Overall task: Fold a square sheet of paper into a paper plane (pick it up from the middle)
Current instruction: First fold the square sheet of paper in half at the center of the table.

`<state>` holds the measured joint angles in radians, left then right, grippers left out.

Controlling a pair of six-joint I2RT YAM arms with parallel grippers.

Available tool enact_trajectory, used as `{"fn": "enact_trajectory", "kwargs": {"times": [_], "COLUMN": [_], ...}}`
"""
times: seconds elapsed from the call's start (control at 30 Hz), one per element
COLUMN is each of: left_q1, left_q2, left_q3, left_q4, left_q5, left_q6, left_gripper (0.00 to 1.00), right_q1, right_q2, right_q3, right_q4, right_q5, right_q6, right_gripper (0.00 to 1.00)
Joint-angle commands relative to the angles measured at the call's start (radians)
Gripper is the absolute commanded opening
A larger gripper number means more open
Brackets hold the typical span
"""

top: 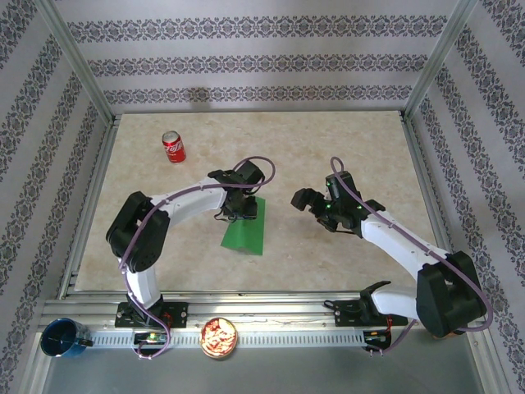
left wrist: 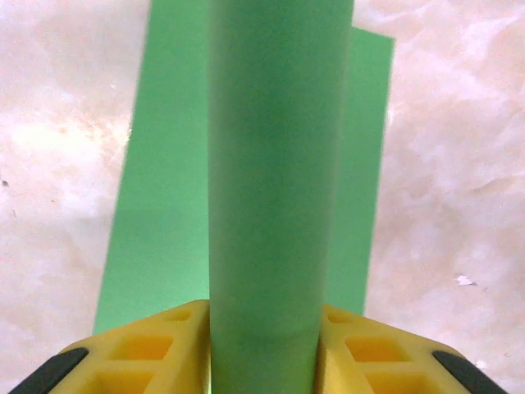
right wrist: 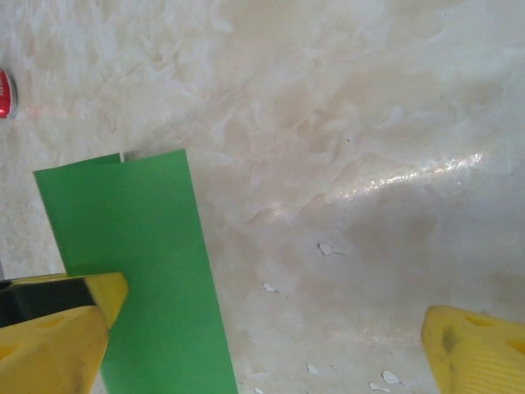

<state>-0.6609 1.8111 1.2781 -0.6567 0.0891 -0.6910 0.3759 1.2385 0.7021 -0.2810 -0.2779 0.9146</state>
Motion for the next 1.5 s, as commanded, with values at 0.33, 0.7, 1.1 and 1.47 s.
{"fn": "enact_trajectory", "kwargs": {"times": [0.33, 0.7, 1.1, 1.47], "left_q1": [0.075, 0.093, 0.099, 0.136], "left_q2": [-0.194, -0.171, -0.101, -0.062], "left_q3": [-0.171, -0.322, -0.358, -0.374], "left_q4": [0.406, 0.772, 0.697, 0.637], "left_q5": [0.336, 0.563, 0.517, 0.488], "left_q6": [-0.19, -0.426, -0.347, -0.268], "left_gripper": [0.36, 0.35, 0.35, 0.36], "right_q1": [-0.027, -0.083, -0.072, -0.012], "right_q2": [-0.172, -0.219, -0.099, -0.059], "right_q3": [-0.11, -0.21, -0.177, -0.159], "right_q4": [0.142, 0.423, 0.432, 0.37], "right_q5": [0.082, -0.214, -0.243, -0.145], "right_q6": [0.025, 0.0, 0.044, -0.006], "right_gripper": [0.98, 0.98, 0.94, 0.72]}}
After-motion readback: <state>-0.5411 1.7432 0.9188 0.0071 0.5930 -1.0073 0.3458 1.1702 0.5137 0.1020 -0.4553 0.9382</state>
